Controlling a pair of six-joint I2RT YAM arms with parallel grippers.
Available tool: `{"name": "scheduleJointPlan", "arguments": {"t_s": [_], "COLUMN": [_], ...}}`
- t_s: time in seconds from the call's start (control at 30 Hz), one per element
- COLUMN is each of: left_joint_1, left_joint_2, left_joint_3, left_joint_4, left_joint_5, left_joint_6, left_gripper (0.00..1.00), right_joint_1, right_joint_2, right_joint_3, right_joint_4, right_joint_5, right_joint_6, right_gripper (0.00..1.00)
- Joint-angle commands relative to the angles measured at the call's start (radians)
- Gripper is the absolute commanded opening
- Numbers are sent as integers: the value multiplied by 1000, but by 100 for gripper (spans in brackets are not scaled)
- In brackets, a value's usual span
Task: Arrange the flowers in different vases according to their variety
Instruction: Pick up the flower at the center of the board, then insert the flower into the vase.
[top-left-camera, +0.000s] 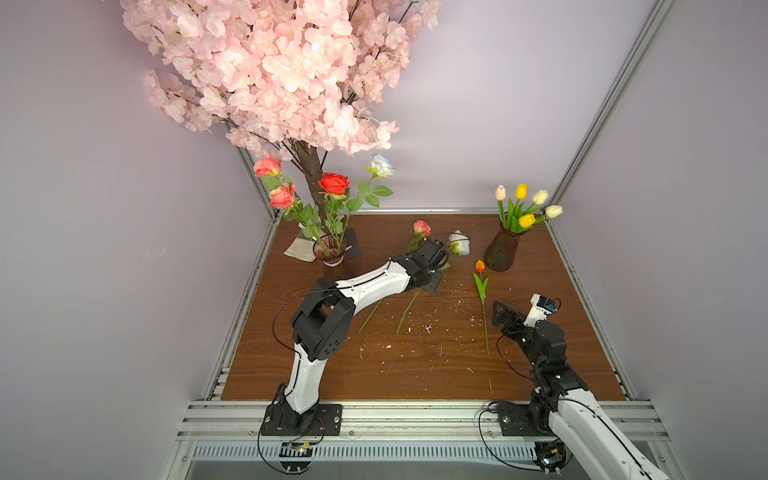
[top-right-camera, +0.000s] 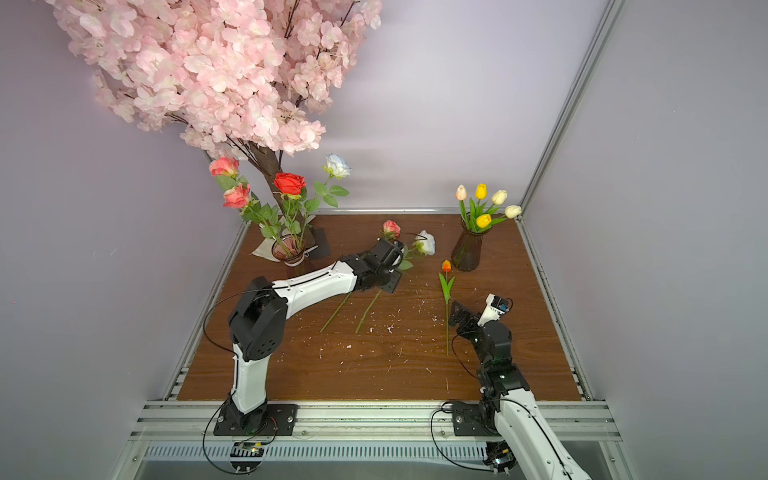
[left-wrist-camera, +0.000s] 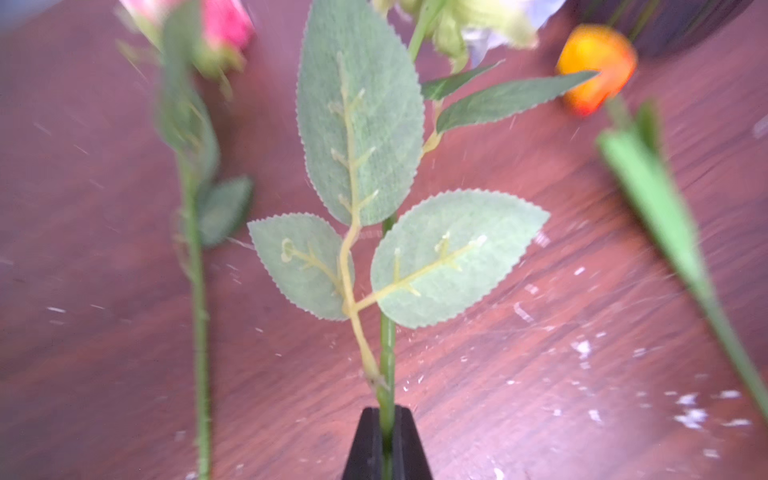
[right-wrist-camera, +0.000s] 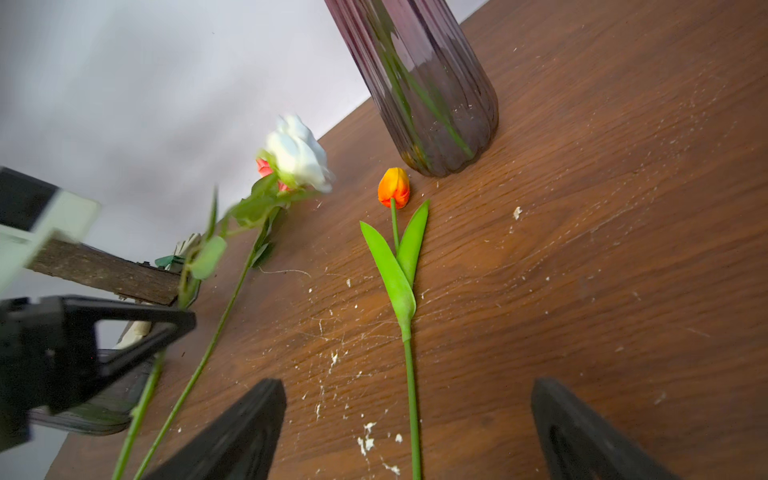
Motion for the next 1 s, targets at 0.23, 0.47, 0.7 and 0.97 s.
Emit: {"name": "scheduleJointPlan", "arguments": {"t_s": [0.23,0.47,0.7,0.97], "left_joint_1": [-8,39,138,324], "left_joint_2": [-303,-567,-825,-957], "left_joint_3": [-136,-307,-414,-400], "left_joint_4": [152,280,324,384], "left_joint_5": [-192,-273,-324,-307], "left_joint_6": [80,97,75,32], "left_gripper": [0,0,0,0], "right_joint_1": [-4,-5,-4,-5], "right_joint_2": [-44,-44,-36,-42], "right_joint_3": [-11,-13,-16,-18], "right_joint_4": [36,36,43,40], "right_joint_5": [8,16,24,32], "right_joint_6": [-10,-6,-4,-5], "right_gripper": [100,99,100,99]}}
